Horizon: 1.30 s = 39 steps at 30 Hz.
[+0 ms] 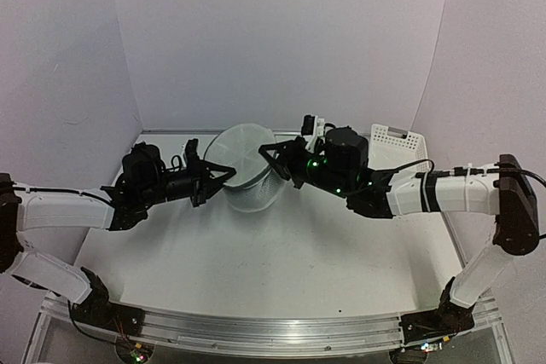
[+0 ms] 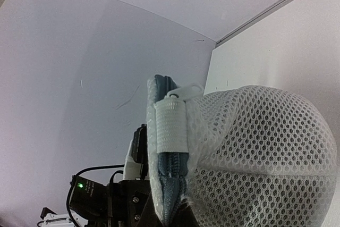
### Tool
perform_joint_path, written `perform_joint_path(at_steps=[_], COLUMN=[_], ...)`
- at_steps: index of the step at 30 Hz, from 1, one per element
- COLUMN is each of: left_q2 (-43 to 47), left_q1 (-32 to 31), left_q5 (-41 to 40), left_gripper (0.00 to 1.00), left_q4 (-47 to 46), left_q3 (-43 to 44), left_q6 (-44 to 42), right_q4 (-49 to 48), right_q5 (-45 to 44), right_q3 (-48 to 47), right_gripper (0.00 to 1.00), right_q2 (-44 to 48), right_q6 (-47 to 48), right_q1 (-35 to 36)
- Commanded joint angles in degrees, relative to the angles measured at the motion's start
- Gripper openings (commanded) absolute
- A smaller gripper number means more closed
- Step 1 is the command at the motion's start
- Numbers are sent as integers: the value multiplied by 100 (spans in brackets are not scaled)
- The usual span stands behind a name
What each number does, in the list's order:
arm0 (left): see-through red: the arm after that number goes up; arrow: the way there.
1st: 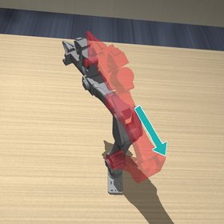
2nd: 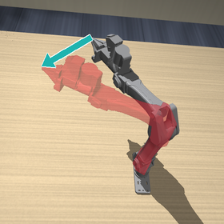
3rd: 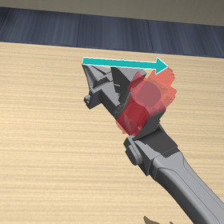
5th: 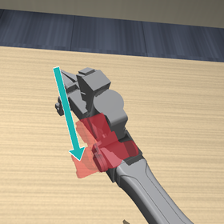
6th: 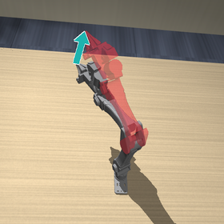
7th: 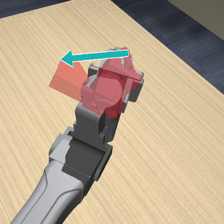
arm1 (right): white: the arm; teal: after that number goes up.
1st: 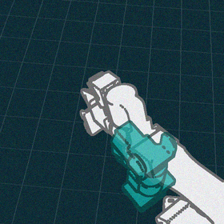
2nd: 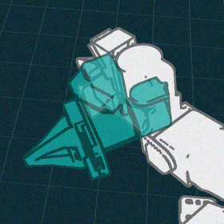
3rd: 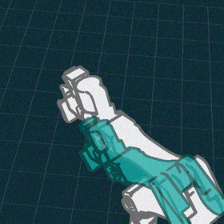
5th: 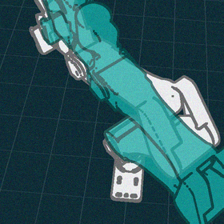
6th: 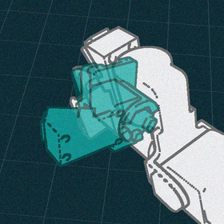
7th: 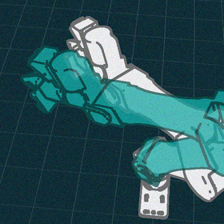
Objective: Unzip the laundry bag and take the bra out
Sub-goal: Pass from the right arm to the left, then pass from the left arm to the right
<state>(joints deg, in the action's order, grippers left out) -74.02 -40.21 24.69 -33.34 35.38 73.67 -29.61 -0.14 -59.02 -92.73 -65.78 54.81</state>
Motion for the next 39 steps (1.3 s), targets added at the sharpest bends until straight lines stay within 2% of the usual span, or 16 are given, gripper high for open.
perform_joint_path(at_steps=[1,6,9,15,19,23,26,30,36,39], left_q2=[-11,-61,-151,-514,-716,-917,-1016,-1037,-1100,-1134], left_q1=[-5,-5,-5,-6,-2,-2,0,-4,-12,-57], left_q5=[149,180,296,843,1271,1782,2042,2329,2874,2860], left_gripper=[0,0,0,0,0,0,0,0,0,0], left_q4=[-499,-513,-508,-507,-496,-389,-119,319,1252,2419], left_q3=[81,104,216,556,742,936,1090,1261,1634,1985], left_q6=[16,-21,-121,-447,-755,-1062,-1390,-1880,-2634,-3487], right_q4=[-599,-518,-158,855,1448,2179,2774,3277,3724,3888], right_q5=[143,32,15,-338,-417,-460,-481,-131,1073,1734], right_q3=[105,387,436,570,804,859,844,874,437,128], right_gripper=[0,0,2,36,52,63,67,71,77,80], right_q2=[124,327,488,1043,1454,1850,2109,2398,2186,1939], right_q6=[-2,113,402,1173,1537,2053,2437,2871,3435,3663], right_q1=[61,58,58,45,-104,-299,-526,-952,-1390,-1524])
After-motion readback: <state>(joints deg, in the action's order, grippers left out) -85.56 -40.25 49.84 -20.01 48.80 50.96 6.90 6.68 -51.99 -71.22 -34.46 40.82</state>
